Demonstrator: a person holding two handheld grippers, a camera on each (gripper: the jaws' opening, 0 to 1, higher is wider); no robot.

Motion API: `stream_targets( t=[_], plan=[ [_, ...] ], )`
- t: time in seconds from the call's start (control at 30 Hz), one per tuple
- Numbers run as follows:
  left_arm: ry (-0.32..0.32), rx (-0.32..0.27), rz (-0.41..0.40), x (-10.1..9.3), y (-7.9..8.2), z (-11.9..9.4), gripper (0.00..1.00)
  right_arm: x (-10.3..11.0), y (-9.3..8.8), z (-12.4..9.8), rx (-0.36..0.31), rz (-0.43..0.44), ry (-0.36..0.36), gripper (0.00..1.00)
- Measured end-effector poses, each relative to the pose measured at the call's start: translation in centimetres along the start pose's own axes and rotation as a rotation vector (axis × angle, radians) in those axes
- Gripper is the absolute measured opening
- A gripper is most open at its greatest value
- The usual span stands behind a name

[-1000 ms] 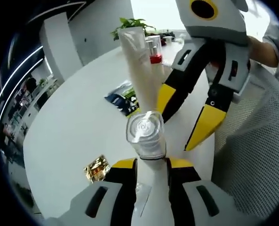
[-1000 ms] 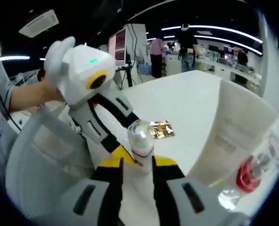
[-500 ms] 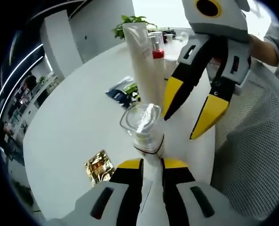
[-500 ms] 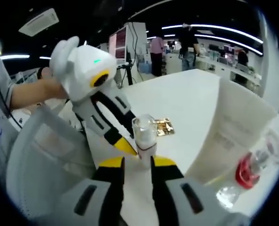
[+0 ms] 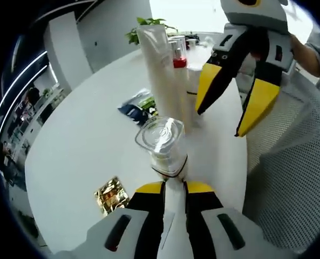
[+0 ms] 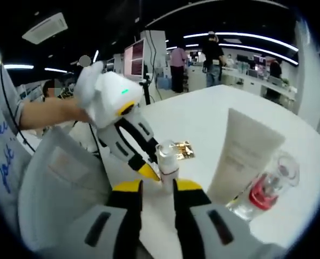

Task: Arrange the skincare products in the storage area until every visible bottle or jar stands upright without overlapping.

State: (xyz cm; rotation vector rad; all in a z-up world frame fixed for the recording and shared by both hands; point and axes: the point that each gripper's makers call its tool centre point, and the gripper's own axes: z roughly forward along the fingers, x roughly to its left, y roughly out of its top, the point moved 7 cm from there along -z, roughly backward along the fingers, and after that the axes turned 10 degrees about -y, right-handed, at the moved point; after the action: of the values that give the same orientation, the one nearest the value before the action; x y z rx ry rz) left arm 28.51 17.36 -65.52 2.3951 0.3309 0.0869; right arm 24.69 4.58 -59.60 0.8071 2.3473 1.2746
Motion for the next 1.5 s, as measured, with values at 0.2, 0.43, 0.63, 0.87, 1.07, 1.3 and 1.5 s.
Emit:
stream_targets(
  t=[0.2, 0.43, 0.63, 0.87, 1.07, 1.3, 1.5],
  plan=[
    [-0.007, -0.002, 0.002, 0.0, 0.2, 0.4, 0.10, -0.4, 0.7, -2.1, -0.022, -0.008, -0.019, 0.24],
    [-0.021, -0.002, 0.009, -0.1, 0.7, 0.9, 0.10, -1.1, 1.2, -4.6, -0.043, -0.008, -0.059, 0.25],
    [-0.031, -0.009, 0.015, -0.2, 1.3, 1.4, 0.10, -2.3, 0.9, -6.1, -0.044, -0.001, -0.114, 0.26],
    [-0.041, -0.008, 0.024, -0.4, 2.0, 2.0, 0.09, -3.6, 0.3, -7.6, -0.032, 0.016, -0.174, 0.29],
    [-0.046, -0.012, 0.034, -0.7, 2.8, 2.5, 0.09, -4.4, -0.6, -8.0, -0.003, 0.034, -0.199, 0.36],
    [-0.045, -0.012, 0.037, -0.8, 3.5, 3.0, 0.09, -5.1, -1.5, -8.3, 0.027, 0.055, -0.229, 0.47],
    [-0.046, -0.017, 0.028, -1.1, 4.0, 3.4, 0.09, -5.5, -2.4, -8.2, 0.060, 0.064, -0.239, 0.57]
  ],
)
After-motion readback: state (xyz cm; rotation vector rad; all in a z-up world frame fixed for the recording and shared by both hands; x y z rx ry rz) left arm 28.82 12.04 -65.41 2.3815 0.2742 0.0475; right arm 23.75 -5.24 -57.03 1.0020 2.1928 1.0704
